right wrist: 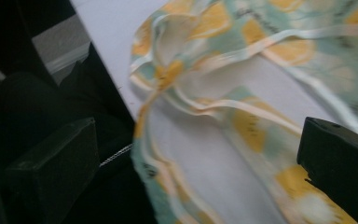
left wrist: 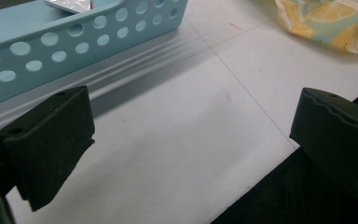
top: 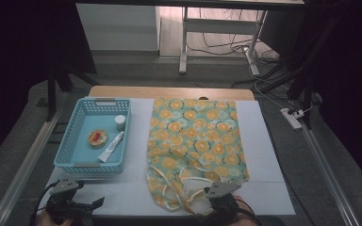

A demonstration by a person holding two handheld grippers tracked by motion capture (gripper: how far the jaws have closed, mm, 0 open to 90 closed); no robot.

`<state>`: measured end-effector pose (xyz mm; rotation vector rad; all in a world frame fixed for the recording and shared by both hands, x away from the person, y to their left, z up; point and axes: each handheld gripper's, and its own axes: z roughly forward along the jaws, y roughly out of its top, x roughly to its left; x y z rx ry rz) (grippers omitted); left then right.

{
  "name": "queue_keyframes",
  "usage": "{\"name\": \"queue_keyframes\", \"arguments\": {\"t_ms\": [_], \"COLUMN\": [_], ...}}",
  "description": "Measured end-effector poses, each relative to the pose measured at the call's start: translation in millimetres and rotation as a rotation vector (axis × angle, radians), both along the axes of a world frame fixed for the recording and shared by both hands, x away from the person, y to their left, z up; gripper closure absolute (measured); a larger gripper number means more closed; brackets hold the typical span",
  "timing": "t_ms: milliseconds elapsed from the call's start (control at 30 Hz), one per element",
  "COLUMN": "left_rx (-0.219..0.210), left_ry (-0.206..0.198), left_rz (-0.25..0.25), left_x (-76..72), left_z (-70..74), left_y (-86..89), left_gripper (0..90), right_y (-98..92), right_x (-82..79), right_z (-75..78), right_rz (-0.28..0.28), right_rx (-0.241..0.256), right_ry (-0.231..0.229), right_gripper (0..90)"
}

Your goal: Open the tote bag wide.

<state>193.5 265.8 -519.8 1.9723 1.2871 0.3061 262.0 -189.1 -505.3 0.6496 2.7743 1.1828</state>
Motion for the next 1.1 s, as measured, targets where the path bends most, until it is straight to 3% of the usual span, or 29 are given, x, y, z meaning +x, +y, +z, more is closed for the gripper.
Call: {"name": "queue_keyframes", "arguments": {"t_ms": [133, 267, 700, 867, 1100], "left_rx": [-0.001, 0.001, 0.008, 0.009, 0.008], "left_ry": [0.0, 0.002, 0.001, 0.0, 0.002], "left_rz": [-0.001, -0.003, -0.01, -0.011, -0.012], "left_x": [0.0, 0.1, 0.2, 0.2, 0.6], "left_z": [0.0, 0.1, 0.1, 0.1, 0.0], "left_y": [0.0, -0.2, -1.2, -1.4, -1.1], "left_gripper": [0.0, 0.0, 0.0, 0.0, 0.0], "right_y": [6.9, 11.5, 13.3, 10.9, 7.4], "right_x": [-3.7, -5.1, -1.3, 4.0, 26.6], "right_z": [-2.3, -4.6, 0.7, 13.6, 30.2], "right_rz": [0.035, 0.065, 0.149, 0.141, 0.09], "right_rx": [-0.017, -0.03, -0.08, -0.074, -0.081], "right_ry": [0.001, 0.005, 0.03, 0.001, -0.063], "right_gripper": [0.0, 8.0, 88.1, 89.0, 89.0]}}
